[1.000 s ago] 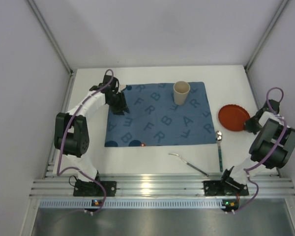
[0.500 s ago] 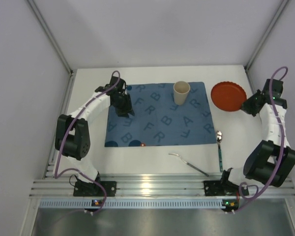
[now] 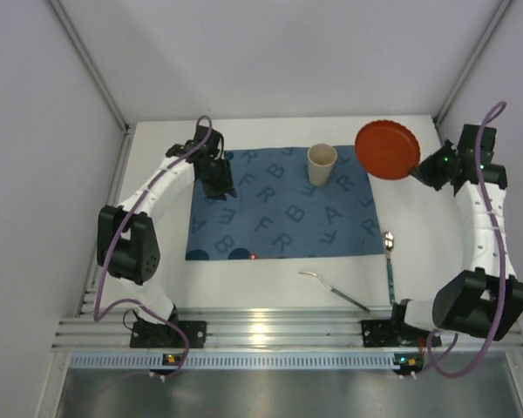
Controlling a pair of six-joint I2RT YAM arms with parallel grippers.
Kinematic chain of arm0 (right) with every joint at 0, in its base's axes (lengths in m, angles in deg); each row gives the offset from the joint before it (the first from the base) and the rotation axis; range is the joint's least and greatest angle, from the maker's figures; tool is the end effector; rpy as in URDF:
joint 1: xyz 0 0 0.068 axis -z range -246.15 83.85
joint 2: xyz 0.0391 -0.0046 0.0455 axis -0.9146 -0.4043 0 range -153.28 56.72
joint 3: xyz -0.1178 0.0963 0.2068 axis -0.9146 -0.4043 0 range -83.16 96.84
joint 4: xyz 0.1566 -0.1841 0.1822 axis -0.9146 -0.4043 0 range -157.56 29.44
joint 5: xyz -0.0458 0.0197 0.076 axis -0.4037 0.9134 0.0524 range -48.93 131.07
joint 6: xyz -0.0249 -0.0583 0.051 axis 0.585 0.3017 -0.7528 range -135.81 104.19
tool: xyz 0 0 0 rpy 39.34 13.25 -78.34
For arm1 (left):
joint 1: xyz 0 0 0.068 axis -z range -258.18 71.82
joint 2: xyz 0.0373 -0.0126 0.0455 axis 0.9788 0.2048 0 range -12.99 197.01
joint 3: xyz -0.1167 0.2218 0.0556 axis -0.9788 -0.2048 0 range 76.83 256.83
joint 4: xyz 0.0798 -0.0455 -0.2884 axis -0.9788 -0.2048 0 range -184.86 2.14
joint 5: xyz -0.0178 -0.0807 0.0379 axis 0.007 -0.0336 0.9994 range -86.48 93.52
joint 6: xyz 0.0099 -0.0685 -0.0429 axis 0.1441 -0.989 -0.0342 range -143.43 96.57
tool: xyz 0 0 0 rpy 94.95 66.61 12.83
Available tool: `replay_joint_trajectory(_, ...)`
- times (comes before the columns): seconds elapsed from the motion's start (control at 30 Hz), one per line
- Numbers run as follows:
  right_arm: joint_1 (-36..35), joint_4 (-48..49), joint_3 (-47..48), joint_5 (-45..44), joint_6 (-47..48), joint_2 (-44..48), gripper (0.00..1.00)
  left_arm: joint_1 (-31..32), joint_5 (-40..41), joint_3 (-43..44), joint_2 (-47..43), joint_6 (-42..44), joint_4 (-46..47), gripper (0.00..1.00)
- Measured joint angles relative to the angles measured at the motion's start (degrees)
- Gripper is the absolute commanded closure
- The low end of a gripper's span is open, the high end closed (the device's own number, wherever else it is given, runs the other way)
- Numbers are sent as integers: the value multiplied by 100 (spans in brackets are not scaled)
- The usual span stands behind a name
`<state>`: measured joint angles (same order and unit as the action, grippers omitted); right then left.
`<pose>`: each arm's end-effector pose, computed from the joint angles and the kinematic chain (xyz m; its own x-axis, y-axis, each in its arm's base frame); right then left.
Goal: Set the dinner table for one person
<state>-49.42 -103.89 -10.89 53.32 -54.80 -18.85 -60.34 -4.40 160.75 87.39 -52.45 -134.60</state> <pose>0.3376 -0.0859 0.2924 -0.4519 0.7778 -0.4368 0.5483 0.6284 0.5518 0.3998 -0.1390 0.2040 -0.9189 -0.2089 -0.3345 -0.0950 0.9404 -0.3264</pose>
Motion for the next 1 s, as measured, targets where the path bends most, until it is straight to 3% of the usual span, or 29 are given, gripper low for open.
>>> replay_joint_trajectory(0.2,-1340,149,741,201,131,7,100,0,120,42,0,0,-20,59)
replay_joint_trajectory(0.33,-2802,175,763,256,323,-170,100,-39,210,50,0,-66,-42,59)
replay_joint_trajectory(0.47,-3571,205,715,280,413,-739,100,-173,422,219,-57,-186,-122,58)
replay_joint_trajectory(0.73,-3963,586,815,179,446,-2308,100,-297,994,173,-868,-326,-98,58)
replay_joint_trajectory(1.0,-4076,909,1108,15,382,-3401,100,-297,1172,-680,-1679,-409,-166,58)
